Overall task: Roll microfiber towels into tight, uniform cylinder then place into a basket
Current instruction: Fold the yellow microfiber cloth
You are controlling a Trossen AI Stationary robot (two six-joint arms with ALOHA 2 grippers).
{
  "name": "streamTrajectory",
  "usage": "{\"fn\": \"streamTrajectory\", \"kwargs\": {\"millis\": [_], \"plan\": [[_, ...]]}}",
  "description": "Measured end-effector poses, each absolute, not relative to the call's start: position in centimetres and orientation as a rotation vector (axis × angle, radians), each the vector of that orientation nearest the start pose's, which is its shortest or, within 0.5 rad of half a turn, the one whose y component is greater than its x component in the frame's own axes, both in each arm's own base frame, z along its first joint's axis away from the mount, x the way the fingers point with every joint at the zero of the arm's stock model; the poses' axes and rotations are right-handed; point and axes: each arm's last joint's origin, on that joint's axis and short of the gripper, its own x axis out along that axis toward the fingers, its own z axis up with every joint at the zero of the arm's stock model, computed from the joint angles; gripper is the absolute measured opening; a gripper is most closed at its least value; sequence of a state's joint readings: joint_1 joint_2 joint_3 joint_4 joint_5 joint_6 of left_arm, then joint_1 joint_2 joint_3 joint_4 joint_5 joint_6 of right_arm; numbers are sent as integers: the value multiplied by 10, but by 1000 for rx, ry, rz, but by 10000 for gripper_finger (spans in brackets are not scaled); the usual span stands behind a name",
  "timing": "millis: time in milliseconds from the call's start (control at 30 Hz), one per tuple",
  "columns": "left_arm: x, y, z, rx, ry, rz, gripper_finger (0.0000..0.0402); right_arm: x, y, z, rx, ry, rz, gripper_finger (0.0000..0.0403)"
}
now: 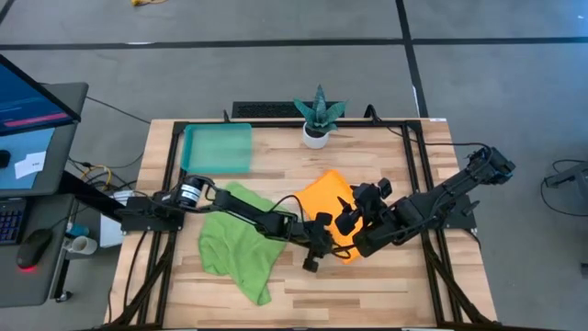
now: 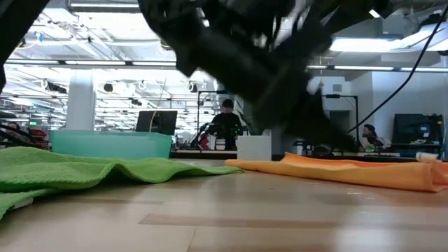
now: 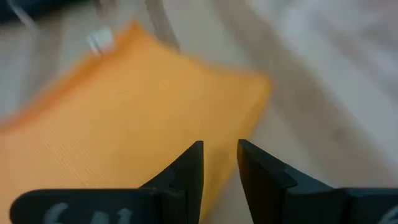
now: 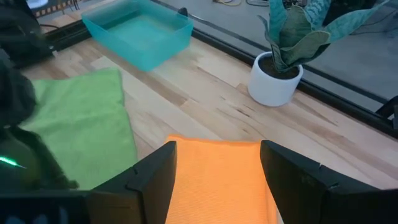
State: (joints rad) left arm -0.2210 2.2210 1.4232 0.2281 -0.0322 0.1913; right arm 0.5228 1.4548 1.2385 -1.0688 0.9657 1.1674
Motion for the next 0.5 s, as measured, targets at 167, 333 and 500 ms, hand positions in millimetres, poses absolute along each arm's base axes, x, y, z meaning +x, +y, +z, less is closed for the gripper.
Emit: {"fn": "streamTrajectory", "kwargs": {"millis": [167, 333, 500], "plan": [[471, -113, 128, 247, 406, -238, 91, 242, 112, 291, 192, 565, -813, 255], [478, -113, 100, 233, 346, -186, 91, 242, 112, 291, 197, 562, -812, 255], [480, -107, 82, 199, 345, -155, 91, 242, 112, 291, 196, 562, -812, 255]]}}
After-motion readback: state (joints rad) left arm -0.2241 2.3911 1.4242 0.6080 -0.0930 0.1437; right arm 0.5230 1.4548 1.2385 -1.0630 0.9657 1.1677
